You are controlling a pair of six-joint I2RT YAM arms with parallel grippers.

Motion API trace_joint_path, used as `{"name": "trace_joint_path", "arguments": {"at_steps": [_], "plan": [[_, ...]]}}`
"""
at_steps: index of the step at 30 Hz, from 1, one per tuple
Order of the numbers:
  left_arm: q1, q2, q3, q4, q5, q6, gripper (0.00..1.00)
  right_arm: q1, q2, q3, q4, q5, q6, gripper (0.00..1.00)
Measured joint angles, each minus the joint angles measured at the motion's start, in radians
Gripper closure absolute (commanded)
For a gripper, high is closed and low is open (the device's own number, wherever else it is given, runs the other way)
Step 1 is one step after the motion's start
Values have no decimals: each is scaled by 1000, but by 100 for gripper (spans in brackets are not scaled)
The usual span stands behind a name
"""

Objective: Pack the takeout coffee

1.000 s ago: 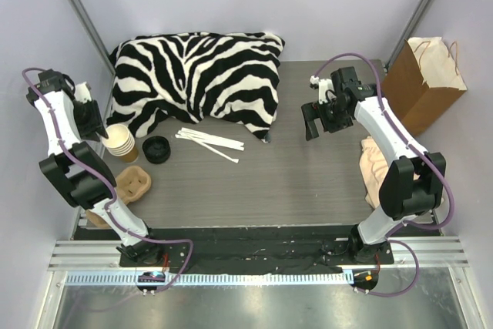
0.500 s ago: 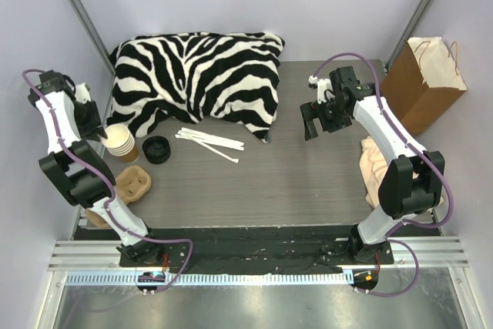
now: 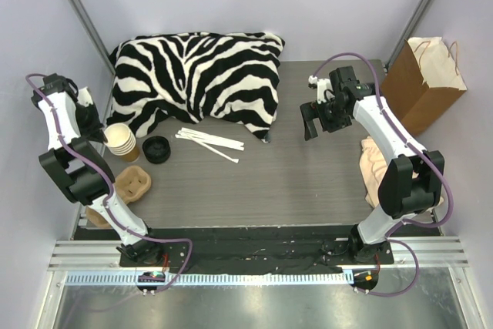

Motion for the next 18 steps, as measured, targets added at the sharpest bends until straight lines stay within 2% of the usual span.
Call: {"name": "trace_joint_path", "arguments": {"at_steps": [4,8,9,18], "plan": [[0,0,2,-7,0,-5,98,0,13,5,0,0,0,0],[0,0,4,-11,-1,-8,79,2,17,5,-3,-1,0,0],[0,0,4,-12,0,-8,77,4,17,5,-3,-1,0,0],[0,-1,16,-19,0,-10,78,7,17,5,-3,-1,0,0]]}}
